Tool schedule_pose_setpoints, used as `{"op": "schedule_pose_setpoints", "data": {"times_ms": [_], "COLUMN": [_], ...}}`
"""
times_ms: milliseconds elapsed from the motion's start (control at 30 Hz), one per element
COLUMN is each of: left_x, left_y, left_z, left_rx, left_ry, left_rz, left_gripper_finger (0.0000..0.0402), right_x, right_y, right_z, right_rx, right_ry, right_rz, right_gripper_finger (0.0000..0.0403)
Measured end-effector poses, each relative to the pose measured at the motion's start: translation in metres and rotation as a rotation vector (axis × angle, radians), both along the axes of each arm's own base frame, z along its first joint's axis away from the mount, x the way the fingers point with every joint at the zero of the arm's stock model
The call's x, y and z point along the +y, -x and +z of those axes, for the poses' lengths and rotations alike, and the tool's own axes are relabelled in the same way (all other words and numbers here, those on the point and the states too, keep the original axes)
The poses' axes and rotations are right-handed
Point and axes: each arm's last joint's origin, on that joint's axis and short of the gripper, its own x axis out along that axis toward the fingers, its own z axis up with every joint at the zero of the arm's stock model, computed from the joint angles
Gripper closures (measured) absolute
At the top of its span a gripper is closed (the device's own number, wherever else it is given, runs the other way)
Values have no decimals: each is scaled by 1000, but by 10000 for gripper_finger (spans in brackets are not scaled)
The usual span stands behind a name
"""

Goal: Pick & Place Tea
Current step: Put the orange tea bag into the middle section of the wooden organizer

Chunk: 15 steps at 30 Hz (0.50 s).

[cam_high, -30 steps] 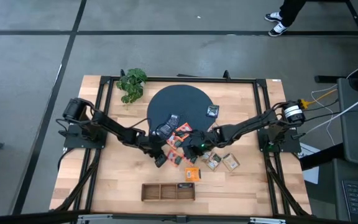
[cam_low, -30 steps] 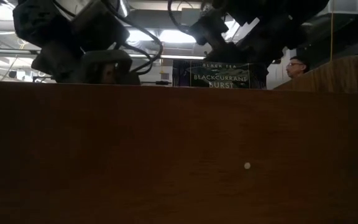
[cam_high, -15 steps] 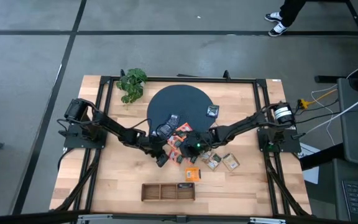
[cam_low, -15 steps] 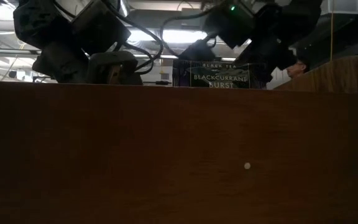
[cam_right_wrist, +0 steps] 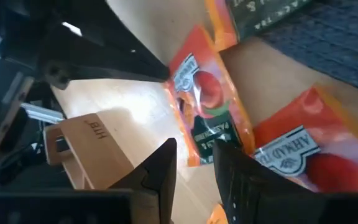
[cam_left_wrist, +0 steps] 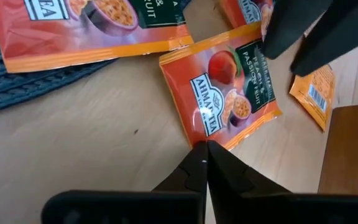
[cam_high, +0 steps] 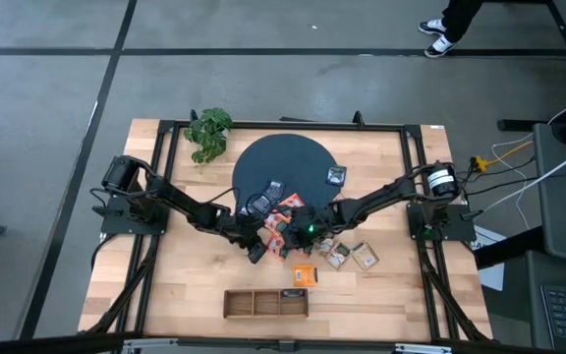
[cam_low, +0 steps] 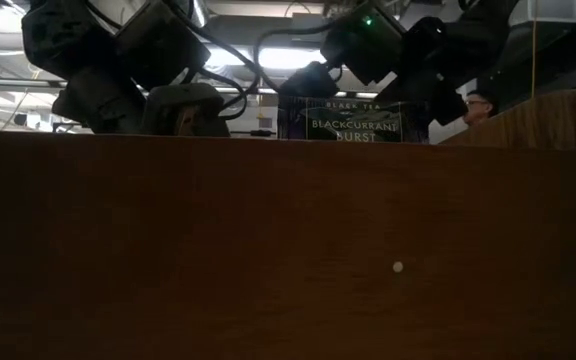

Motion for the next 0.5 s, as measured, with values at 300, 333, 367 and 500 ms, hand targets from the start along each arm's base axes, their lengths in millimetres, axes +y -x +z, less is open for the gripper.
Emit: {"op": "schedule_pose_setpoints", "data": {"times_ms": [300,333,367,500], "left_x": [0,0,0,0], "left_y": [1,1,1,1], "left_z": [0,0,0,0], "left_rx": [12,12,13,14], "left_ry": [12,12,13,14], "left_rz": [-9,-9,-10,-12], "left_gripper_finger": [398,398,398,398], "right_x": [-2,-2,-3,-4], "right_y": [7,8,8,10], "right_z": [3,2,2,0], "right_rx": [58,66,72,90], "right_ry": [48,57,66,107], "right_rz": [18,16,9,-23], "right_gripper_finger": [295,295,295,295]}}
